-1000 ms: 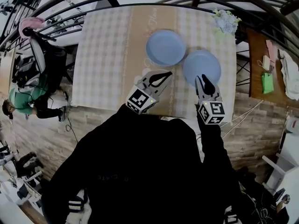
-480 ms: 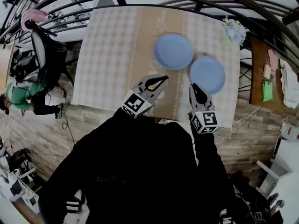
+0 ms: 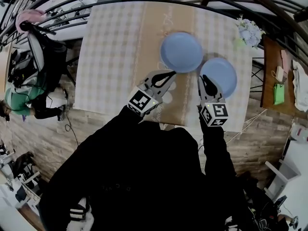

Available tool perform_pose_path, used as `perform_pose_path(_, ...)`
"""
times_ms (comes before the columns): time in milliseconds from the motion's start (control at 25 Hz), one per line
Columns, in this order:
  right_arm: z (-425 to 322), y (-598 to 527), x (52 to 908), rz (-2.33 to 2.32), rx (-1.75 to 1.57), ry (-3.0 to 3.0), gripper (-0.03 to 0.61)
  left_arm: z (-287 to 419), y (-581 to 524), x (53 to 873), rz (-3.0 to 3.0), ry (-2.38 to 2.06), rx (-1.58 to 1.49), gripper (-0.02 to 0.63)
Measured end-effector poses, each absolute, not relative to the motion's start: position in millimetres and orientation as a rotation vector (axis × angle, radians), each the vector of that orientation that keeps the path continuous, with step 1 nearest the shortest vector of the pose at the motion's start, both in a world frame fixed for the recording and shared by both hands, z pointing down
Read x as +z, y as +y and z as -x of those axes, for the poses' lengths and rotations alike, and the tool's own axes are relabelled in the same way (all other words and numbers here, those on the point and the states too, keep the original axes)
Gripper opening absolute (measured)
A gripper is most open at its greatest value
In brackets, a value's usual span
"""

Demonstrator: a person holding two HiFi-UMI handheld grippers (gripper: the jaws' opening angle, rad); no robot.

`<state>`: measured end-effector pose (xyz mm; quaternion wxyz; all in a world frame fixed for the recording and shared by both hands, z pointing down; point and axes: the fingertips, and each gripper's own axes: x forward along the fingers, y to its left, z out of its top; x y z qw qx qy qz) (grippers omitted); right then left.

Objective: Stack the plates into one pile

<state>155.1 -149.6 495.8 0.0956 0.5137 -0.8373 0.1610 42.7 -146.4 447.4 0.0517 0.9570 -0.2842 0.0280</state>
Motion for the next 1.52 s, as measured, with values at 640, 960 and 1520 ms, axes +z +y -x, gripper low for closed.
perform_pose_path(640, -199, -267, 613, -1.429, 0.774, -2.135, 0.164, -84, -227, 491, -2.900, -0.852, 0.089, 0.020)
perform_pose_path(960, -203, -306, 659, -1.378, 0.836, -2.008, 0.190, -103, -254, 507, -2.911, -0.851, 0.096, 0.020)
perform_pose_path(1520, -207, -335, 713, -1.203, 0.918, -1.810, 0.172, -112, -261, 522, -2.869, -0.858, 0.098, 0.020)
